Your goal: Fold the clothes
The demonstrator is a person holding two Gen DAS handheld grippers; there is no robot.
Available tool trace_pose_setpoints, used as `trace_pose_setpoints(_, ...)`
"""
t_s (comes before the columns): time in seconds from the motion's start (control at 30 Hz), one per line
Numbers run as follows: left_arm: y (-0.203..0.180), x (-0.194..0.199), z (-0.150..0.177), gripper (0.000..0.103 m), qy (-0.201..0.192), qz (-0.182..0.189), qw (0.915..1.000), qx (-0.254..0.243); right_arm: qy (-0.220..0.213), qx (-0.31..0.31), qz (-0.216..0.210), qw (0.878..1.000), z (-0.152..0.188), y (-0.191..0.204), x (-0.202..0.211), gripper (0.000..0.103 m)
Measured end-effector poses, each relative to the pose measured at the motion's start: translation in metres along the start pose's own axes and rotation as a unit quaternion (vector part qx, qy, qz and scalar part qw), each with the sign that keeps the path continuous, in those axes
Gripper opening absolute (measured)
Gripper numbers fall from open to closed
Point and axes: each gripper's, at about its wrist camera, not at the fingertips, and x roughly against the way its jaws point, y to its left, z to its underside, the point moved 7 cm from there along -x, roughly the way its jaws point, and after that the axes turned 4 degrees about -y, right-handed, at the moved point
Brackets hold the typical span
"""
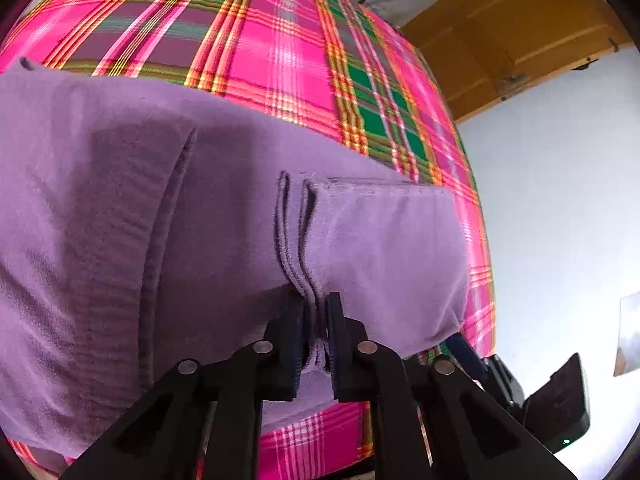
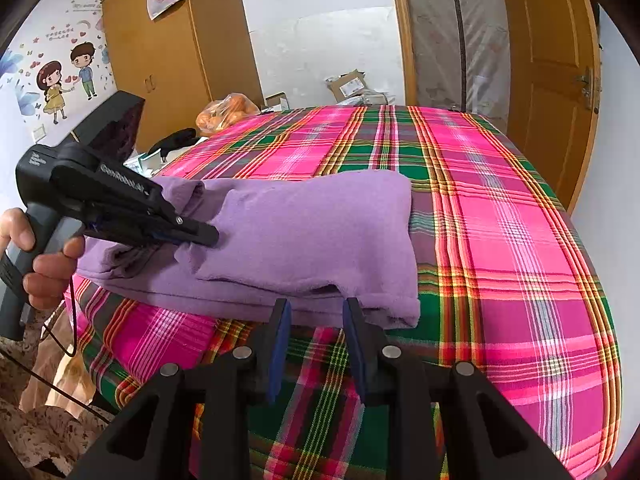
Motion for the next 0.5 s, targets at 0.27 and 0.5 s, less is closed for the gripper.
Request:
trace_pose_setpoints(0.27, -0.039, 0.024, -0.026, 0.009, -0.040, 0.090, 0.9951, -0.010, -0.026, 0.017, 0.071, 0.997, 0.001, -0.007, 0.009, 0.046)
trace_pose_setpoints(0.5, -0.084, 0.045, -0.051, 0.009, -0.073, 0.150, 0.9856, -0.027, -0.031, 0.025, 0.127, 0.991, 0.004, -0.013, 0.001, 0.053)
